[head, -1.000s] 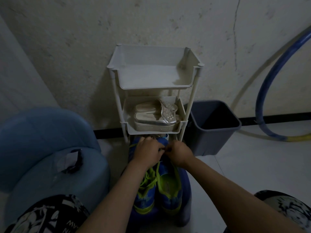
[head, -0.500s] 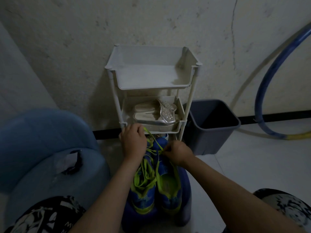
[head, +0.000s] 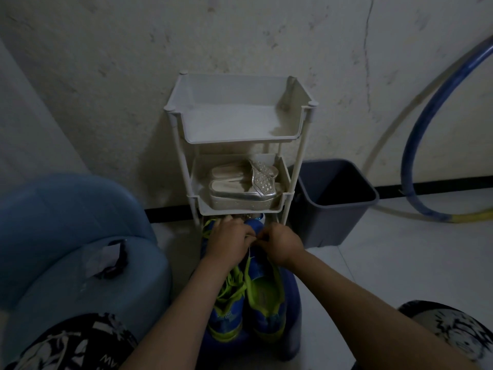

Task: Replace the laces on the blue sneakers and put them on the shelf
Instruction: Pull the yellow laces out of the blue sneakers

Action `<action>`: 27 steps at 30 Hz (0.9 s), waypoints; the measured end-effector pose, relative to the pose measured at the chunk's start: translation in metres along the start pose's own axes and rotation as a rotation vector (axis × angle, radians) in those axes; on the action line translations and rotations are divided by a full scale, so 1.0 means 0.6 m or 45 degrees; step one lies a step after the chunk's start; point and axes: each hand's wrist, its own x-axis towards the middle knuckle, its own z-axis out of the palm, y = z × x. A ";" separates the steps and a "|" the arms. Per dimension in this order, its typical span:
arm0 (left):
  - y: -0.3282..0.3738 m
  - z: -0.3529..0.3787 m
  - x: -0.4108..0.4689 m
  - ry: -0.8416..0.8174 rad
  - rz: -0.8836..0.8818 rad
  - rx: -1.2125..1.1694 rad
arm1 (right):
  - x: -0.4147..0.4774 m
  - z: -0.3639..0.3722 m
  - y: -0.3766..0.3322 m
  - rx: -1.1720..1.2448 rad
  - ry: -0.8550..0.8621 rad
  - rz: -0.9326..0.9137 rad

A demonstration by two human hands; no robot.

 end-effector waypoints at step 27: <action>-0.007 0.001 -0.001 -0.030 -0.007 0.022 | -0.005 -0.002 -0.001 0.066 -0.008 0.002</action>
